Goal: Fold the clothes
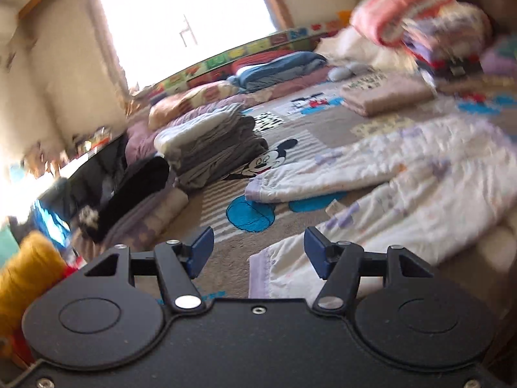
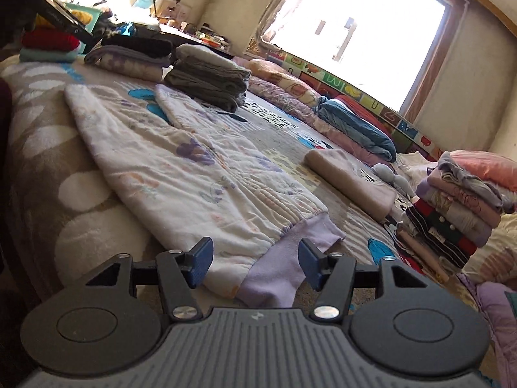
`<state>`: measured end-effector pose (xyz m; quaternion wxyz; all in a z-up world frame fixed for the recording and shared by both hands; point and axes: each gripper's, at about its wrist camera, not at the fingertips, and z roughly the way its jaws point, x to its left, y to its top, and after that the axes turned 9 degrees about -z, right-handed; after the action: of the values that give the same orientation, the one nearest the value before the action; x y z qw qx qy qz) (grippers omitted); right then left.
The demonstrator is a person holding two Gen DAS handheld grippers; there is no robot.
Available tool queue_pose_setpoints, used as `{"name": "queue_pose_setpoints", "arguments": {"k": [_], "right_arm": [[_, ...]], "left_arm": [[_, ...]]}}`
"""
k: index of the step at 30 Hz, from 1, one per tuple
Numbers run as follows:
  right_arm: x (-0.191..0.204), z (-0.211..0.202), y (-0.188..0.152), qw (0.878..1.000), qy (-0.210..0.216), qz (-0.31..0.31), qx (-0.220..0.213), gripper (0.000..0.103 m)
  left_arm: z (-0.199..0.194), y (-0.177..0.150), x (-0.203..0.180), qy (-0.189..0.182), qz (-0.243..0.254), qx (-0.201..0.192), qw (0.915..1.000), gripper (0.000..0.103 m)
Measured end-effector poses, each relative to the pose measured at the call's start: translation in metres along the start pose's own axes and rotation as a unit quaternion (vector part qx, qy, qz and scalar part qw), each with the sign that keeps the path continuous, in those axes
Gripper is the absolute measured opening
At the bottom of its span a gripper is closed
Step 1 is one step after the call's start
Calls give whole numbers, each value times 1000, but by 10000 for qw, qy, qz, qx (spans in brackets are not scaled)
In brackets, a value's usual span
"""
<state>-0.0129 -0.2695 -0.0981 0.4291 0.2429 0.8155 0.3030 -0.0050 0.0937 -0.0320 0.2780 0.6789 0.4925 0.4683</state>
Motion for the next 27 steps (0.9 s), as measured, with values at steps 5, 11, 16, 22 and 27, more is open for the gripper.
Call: {"name": "queue_pose_setpoints", "arguments": {"k": [5,11,16,22,27], "right_arm": [[21,6,-1,9977,90,-583,338,59],[33,15,-4,9948,76,-845,564,59],[42,15,-2,9919,-85,-1144,553,59],[47,19,-4,9911,-202,-1269,343,58],[36,21,-4,9950,-137,-960,252,37]], "left_arm": [[11,-40,-34,259,1871,154,9819,64],[29,-71,-40,503,2723,273,9605,64],[47,-85,-39,381,3254,414,9439,64],[68,-82,-34,273,3433,217,9386,61],[77,-73,-30,488,3202,29,9461,19]]}}
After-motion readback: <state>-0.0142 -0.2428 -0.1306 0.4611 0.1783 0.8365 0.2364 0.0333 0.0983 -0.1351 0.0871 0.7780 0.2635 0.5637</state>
